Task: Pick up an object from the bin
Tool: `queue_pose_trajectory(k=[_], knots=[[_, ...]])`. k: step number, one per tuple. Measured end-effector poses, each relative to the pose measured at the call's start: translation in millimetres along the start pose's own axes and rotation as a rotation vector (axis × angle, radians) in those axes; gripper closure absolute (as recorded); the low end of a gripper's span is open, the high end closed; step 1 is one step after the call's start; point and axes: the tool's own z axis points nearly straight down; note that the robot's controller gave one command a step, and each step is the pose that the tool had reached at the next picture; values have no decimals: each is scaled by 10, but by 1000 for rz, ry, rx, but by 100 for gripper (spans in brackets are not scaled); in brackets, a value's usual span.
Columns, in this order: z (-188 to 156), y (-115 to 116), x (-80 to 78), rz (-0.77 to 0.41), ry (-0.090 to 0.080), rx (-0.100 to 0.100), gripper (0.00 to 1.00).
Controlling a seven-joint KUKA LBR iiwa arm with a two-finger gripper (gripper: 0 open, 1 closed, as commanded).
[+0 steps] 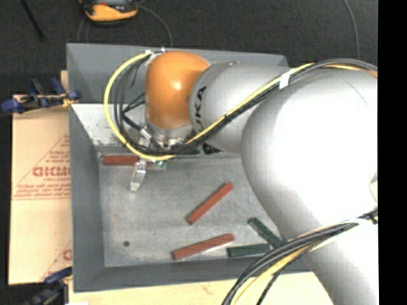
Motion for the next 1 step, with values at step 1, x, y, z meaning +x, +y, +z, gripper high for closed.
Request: queue_pose_trajectory(k=[1], knots=[[51,1,0,4,0,0,100]])
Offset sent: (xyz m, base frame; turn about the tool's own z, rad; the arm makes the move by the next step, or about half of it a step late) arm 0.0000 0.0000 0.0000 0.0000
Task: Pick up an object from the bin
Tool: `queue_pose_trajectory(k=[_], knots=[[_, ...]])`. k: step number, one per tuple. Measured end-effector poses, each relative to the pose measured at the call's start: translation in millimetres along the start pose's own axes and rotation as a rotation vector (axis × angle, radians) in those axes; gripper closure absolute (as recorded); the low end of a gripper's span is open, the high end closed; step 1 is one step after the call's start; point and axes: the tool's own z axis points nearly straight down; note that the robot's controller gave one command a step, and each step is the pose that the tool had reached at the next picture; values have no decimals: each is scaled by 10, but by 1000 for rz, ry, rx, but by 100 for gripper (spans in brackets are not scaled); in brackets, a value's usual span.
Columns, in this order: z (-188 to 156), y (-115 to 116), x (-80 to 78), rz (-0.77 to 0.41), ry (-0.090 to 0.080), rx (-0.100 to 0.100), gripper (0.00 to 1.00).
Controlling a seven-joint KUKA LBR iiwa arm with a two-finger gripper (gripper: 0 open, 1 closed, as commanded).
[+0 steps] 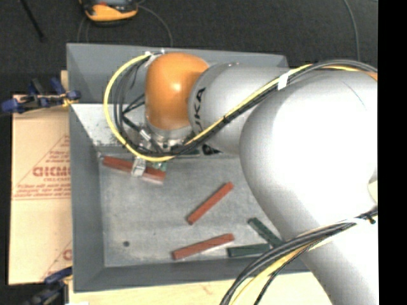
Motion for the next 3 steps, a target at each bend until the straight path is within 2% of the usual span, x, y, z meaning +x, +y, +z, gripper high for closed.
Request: queue_pose_trajectory(k=[3], knots=[[-84,-5,10,0,6,2,100]])
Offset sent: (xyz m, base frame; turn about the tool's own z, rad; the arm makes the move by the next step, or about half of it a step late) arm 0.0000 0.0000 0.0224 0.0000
